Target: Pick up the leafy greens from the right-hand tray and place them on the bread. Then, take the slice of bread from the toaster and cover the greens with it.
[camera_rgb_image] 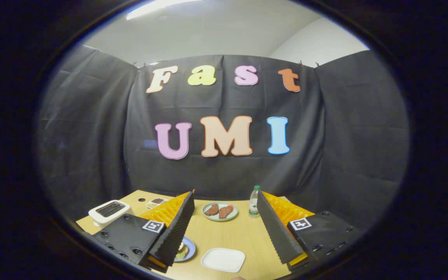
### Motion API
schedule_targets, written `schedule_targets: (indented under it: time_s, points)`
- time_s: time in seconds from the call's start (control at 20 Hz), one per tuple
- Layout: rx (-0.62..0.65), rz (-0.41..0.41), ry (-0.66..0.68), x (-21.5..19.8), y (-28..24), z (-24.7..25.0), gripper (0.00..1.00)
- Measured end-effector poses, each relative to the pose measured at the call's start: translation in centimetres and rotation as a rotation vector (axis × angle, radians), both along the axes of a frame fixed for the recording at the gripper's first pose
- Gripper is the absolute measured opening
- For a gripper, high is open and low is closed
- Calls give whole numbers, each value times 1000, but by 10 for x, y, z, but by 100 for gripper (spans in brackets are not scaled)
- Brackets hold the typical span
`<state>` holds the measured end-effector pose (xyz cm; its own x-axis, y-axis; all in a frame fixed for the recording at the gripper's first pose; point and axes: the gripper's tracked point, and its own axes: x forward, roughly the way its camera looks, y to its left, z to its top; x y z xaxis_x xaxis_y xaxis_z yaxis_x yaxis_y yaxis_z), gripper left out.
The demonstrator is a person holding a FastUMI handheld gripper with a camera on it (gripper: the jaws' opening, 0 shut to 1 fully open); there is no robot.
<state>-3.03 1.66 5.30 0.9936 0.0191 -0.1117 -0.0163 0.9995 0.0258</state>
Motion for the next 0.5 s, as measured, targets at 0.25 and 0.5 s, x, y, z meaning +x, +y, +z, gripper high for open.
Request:
schedule_targets:
  time_s: [0.25, 0.5]
  points:
    - [1, -51, -48, -6, -30, 18, 100]
    - [27, -72, -83, -3, -42, 30, 100]
